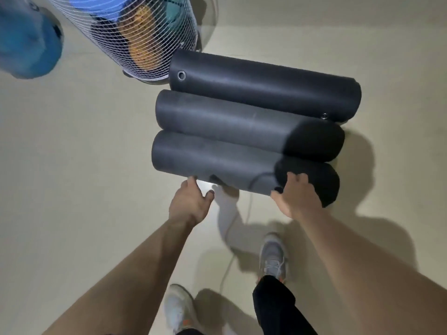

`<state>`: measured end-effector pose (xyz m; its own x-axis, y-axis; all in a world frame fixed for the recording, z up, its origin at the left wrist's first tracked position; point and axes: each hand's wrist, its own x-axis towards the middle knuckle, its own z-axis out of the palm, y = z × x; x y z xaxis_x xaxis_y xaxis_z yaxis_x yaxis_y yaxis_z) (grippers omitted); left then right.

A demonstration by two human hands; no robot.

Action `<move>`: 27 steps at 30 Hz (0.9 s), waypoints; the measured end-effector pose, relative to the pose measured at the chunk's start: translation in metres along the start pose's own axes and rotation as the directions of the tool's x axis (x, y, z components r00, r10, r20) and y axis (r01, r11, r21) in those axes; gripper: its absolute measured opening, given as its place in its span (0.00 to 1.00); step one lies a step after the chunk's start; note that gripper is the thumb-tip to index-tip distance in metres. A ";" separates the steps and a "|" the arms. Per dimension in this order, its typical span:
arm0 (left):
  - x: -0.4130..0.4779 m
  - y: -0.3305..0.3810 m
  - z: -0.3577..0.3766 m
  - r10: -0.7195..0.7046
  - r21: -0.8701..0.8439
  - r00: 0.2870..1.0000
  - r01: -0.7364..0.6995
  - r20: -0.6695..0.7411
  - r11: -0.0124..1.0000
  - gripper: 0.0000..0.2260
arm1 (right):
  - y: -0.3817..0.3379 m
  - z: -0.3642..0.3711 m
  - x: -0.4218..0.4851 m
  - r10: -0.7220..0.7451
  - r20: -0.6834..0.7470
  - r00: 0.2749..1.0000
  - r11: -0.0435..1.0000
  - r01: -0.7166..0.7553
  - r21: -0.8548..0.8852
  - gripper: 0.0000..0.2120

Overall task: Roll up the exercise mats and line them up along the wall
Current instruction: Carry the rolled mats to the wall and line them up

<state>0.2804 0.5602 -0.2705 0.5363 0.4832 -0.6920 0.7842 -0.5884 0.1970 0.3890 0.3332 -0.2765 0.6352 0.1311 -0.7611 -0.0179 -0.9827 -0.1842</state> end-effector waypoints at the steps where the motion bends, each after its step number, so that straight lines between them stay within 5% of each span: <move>1: 0.012 -0.002 0.003 0.031 0.039 0.999 -0.030 -0.043 0.999 0.29 | 0.010 0.004 0.006 0.030 -0.021 0.999 0.999 -0.030 0.023 0.34; 7: 0.063 -0.003 0.038 0.417 0.311 0.907 -0.379 -0.061 0.871 0.28 | 0.069 0.047 0.036 0.306 -0.173 0.936 0.933 -0.259 0.251 0.37; 11: 0.105 -0.015 0.064 0.528 0.438 0.822 -0.403 -0.213 0.803 0.29 | 0.083 0.094 0.064 0.480 -0.277 0.832 0.833 -0.335 0.440 0.40; 17: 0.169 -0.038 0.063 0.202 0.162 0.828 -0.136 -0.522 0.977 0.31 | 0.105 0.118 0.100 0.573 -0.448 0.687 0.768 -0.259 0.586 0.38; 21: 0.197 -0.057 0.031 -0.059 -0.111 0.840 -0.001 -0.539 0.994 0.32 | 0.115 0.106 0.109 0.619 -0.444 0.648 0.680 -0.159 0.715 0.35; 27: 0.230 -0.091 -0.001 -0.170 -0.321 0.908 0.041 -0.384 0.946 0.39 | 0.097 0.094 0.122 0.716 -0.303 0.629 0.559 -0.256 0.789 0.37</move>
<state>0.3330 0.7252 -0.4465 0.4731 0.7876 -0.3948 0.8644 -0.3284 0.3808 0.3917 0.2661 -0.4456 0.6207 -0.6608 -0.4219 -0.7816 -0.4798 -0.3986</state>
